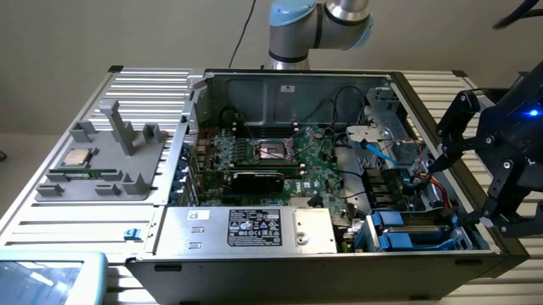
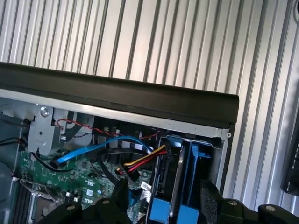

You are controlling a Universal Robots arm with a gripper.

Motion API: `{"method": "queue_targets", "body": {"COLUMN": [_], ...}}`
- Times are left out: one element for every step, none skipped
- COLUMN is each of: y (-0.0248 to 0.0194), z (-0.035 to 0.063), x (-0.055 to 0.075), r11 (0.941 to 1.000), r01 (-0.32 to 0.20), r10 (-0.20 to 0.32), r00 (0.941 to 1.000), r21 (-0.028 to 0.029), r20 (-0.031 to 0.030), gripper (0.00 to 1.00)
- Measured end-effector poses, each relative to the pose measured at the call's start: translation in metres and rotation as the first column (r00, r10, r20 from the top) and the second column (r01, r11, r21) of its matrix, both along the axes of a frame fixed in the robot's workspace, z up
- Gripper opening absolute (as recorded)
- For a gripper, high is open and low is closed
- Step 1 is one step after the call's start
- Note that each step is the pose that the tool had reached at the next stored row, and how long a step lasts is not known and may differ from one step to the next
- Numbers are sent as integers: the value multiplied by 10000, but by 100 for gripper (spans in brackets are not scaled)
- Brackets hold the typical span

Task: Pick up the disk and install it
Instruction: 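Insert the first disk wire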

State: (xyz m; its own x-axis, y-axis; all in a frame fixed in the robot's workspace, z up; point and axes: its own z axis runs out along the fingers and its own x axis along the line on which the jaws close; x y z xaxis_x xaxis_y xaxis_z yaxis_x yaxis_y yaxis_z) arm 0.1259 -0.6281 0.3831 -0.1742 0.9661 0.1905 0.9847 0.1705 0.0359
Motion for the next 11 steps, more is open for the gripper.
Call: {"method": "queue_targets", "body": {"y": [-1,-1,-2,-2,-2,-2,-2,-2,-2,-2,-2], "z": [-2,-4,-6,-10,-14,-21,-29,-38,-46,-56,-63], "x": [0,0,0,0,0,1,0,0,0,0,0], "r11": [9999,9994,9987,9976,9962,9945,9923,9900,9873,9841,9807], "r01": [-164,-336,-513,-693,-873,-1051,-1236,-1407,-1586,-1778,-1956], "r10": [164,336,513,693,873,1051,1236,1407,1586,1778,1956], "r00": [9999,9994,9987,9976,9962,9945,9923,9900,9873,9841,9807], "r21": [1,1,-1,-2,-2,-1,-1,-1,-1,-1,-2], "r20": [3,5,7,10,10,10,10,10,11,11,11], "gripper": [72,72,72,72,72,72,72,72,72,72,72]}}
